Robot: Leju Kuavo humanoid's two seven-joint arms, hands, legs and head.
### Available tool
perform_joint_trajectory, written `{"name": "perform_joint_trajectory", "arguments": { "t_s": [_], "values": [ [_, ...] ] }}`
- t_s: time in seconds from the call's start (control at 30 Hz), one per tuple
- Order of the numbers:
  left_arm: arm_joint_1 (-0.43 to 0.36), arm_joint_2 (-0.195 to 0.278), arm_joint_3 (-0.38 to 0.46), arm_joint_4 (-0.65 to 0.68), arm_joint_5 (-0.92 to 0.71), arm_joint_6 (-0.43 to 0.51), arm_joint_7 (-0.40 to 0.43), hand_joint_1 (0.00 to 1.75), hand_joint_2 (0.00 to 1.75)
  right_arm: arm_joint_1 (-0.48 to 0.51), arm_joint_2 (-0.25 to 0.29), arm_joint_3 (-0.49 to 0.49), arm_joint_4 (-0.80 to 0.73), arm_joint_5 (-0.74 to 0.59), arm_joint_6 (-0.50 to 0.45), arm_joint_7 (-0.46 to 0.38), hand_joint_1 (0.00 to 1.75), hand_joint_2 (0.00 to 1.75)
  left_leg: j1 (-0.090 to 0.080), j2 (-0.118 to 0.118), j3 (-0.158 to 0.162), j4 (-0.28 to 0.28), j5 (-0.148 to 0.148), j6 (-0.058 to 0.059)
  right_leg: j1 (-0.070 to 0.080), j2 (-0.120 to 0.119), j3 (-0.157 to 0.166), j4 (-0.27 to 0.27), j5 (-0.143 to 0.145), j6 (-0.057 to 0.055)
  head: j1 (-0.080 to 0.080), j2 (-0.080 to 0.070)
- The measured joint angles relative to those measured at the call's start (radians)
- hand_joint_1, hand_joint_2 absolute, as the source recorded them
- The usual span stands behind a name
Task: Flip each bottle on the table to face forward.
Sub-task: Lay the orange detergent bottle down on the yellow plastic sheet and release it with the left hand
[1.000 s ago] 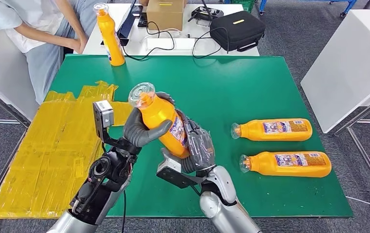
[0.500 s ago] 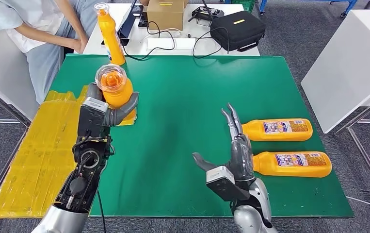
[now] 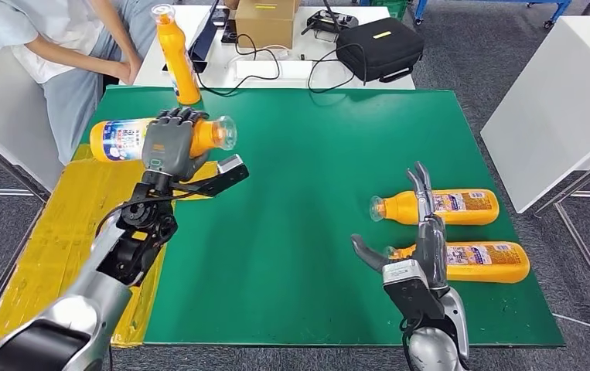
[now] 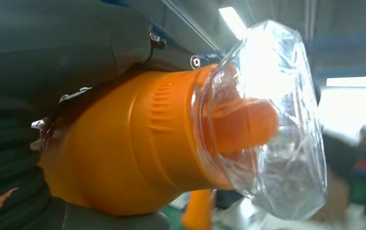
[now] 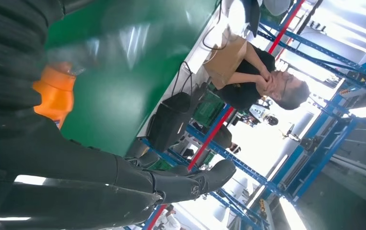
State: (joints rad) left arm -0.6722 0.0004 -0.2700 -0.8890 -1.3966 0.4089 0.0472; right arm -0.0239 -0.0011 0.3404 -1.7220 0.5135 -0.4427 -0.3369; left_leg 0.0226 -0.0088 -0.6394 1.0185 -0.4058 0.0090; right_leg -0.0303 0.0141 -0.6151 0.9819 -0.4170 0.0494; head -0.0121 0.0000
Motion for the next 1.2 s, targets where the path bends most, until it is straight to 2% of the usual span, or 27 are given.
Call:
{"name": "perform_joint_trajectory", "arguments": {
  "t_s": [0.23, 0.5, 0.53, 0.63, 0.67, 1.2],
  "values": [
    [-0.139, 0.010, -0.038, 0.309, -0.101, -0.098, 0.063, 1.75, 1.75, -0.011, -0.015, -0.004, 0.002, -0.016, -0.008, -0.005, 0.00, 1.75, 0.000, 0.000, 0.000, 0.000, 0.000, 0.000, 0.000, 0.000, 0.000, 0.000, 0.000, 0.000, 0.000, 0.000],
    [-0.171, 0.025, -0.049, 0.476, -0.085, -0.191, 0.082, 1.75, 1.75, -0.026, -0.020, -0.005, 0.016, -0.018, -0.001, -0.003, 0.00, 1.75, 0.000, 0.000, -0.001, 0.000, 0.000, 0.000, 0.000, 0.000, 0.000, 0.000, 0.000, 0.000, 0.000, 0.000],
    [-0.171, 0.027, -0.048, 0.488, -0.076, -0.203, 0.083, 1.54, 1.75, -0.026, -0.020, -0.005, 0.017, -0.016, -0.001, -0.001, 0.00, 1.75, 0.000, 0.000, -0.001, 0.000, 0.000, 0.000, 0.000, 0.000, 0.000, 0.000, 0.000, 0.000, 0.000, 0.000],
    [-0.171, 0.031, -0.040, 0.516, -0.046, -0.224, 0.082, 0.23, 1.75, -0.027, -0.020, -0.008, 0.017, -0.012, 0.000, 0.005, 0.00, 1.75, 0.000, 0.000, -0.001, 0.000, 0.000, 0.000, 0.000, 0.000, 0.000, 0.000, 0.000, 0.000, 0.000, 0.000],
    [-0.171, 0.032, -0.035, 0.522, -0.036, -0.226, 0.082, 0.00, 1.75, -0.027, -0.020, -0.010, 0.017, -0.010, 0.002, 0.007, 0.00, 1.75, 0.000, 0.000, -0.001, 0.000, 0.000, 0.000, 0.000, 0.000, 0.000, 0.000, 0.000, 0.000, 0.000, 0.000],
    [-0.165, 0.030, 0.087, 0.546, 0.116, -0.135, -0.014, 0.00, 1.75, -0.059, -0.016, -0.022, 0.050, 0.022, 0.024, 0.018, 0.00, 1.75, 0.000, 0.000, -0.001, 0.000, 0.000, 0.000, 0.000, 0.000, 0.000, 0.000, 0.000, 0.000, 0.000, 0.000]
  ]
}}
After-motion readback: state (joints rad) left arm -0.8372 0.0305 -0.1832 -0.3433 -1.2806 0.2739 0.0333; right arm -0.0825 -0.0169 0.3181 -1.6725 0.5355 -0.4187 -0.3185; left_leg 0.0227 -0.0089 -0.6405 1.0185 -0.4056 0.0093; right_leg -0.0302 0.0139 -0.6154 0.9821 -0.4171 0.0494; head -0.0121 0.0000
